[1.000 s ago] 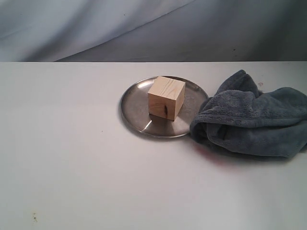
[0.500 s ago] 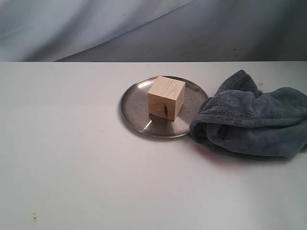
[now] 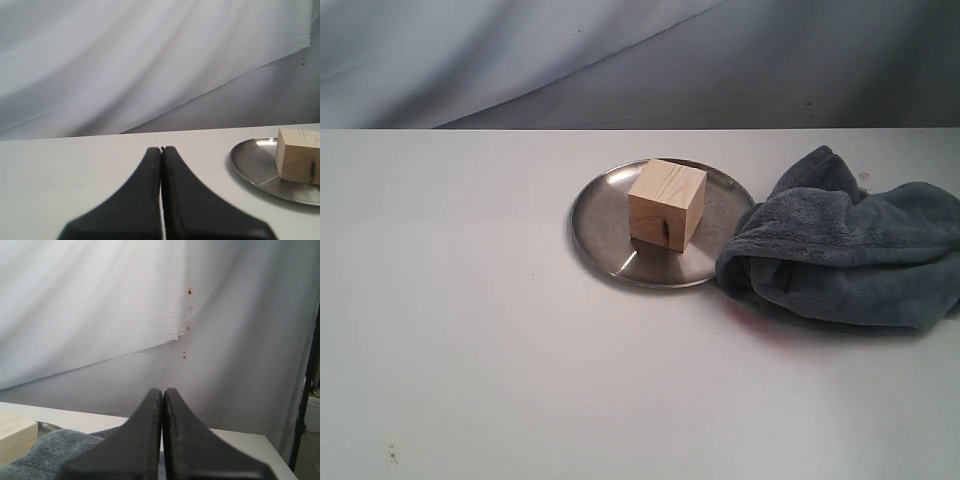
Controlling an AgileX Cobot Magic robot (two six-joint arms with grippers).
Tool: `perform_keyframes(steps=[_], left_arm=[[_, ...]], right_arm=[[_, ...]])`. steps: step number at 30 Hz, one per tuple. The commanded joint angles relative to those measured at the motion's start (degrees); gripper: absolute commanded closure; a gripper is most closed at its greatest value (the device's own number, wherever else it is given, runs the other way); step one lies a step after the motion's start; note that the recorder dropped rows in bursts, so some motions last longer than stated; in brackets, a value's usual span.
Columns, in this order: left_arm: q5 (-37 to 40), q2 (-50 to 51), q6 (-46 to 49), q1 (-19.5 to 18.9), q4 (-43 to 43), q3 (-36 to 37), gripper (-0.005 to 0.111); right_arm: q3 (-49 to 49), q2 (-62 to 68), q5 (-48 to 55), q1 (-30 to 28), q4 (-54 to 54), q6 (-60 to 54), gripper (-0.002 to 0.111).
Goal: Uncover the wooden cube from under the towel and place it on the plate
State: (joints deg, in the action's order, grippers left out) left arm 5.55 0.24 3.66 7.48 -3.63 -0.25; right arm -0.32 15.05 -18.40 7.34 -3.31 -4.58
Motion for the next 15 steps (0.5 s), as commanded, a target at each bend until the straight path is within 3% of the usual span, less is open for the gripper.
perform_keyframes(steps=[1, 5, 15], left_arm=[[-0.62, -0.24, -0.14, -0.12, -0.14, 0.25, 0.107], [-0.62, -0.24, -0.14, -0.12, -0.14, 0.25, 0.107], [-0.62, -0.24, -0.14, -0.12, -0.14, 0.25, 0.107]], right_arm=[[0.32, -5.2, 7.49, -2.07, -0.41, 0.77, 0.108], [0.32, -10.03, 12.99, -3.45, -0.41, 1.23, 0.108], [0.32, -12.09, 13.05, -4.56, -0.41, 1.23, 0.108]])
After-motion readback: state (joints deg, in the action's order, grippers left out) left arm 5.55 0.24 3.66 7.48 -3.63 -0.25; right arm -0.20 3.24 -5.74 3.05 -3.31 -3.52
